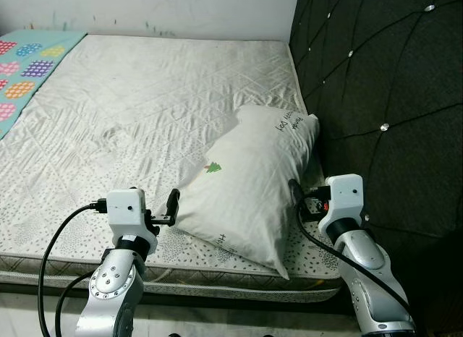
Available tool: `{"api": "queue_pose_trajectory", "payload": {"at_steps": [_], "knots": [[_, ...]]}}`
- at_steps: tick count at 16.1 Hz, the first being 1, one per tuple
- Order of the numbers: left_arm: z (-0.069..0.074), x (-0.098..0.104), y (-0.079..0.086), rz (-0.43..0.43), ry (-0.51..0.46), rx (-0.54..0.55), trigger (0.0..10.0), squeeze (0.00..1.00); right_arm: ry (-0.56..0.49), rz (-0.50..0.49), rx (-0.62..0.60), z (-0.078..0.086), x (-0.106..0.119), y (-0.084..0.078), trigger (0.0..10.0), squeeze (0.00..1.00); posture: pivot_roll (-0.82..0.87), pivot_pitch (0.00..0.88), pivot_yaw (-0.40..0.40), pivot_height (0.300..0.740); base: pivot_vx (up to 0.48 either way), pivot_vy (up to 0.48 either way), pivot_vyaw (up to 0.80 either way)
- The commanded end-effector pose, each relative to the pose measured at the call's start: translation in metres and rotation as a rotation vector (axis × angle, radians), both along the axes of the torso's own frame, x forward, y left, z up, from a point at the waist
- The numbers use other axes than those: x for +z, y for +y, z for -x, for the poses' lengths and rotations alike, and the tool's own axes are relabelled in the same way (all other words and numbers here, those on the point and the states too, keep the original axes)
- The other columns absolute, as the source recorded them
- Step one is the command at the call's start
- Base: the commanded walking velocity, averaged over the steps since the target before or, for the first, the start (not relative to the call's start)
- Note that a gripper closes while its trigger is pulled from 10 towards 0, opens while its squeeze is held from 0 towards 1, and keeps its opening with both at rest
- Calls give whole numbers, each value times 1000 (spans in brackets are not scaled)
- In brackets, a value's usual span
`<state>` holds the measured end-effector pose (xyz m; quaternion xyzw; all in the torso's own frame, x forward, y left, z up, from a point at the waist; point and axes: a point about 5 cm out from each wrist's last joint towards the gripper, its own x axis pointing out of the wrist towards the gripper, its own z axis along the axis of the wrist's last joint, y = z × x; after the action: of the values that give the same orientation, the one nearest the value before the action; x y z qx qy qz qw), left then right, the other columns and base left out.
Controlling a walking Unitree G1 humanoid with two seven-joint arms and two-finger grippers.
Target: Clean up the room
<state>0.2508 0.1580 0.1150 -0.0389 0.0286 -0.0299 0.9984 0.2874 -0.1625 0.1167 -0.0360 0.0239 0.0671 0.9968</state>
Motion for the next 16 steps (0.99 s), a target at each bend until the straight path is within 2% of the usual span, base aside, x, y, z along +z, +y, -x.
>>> {"api": "queue_pose_trajectory", "payload": {"at_steps": [1,9,16], "knots": [[3,0,1,-1,6,-2,10000,0,5,-13,-18,2,0,-2,10000,0,-71,153,-3,740,0,0,0],[2,0,0,5,13,-9,10000,0,11,-13,-10,2,0,0,10000,0,-71,151,-2,740,0,0,0],[1,-1,0,19,21,-4,10000,0,15,-10,-4,3,0,1,10000,0,-77,163,-5,661,0,0,0]]}}
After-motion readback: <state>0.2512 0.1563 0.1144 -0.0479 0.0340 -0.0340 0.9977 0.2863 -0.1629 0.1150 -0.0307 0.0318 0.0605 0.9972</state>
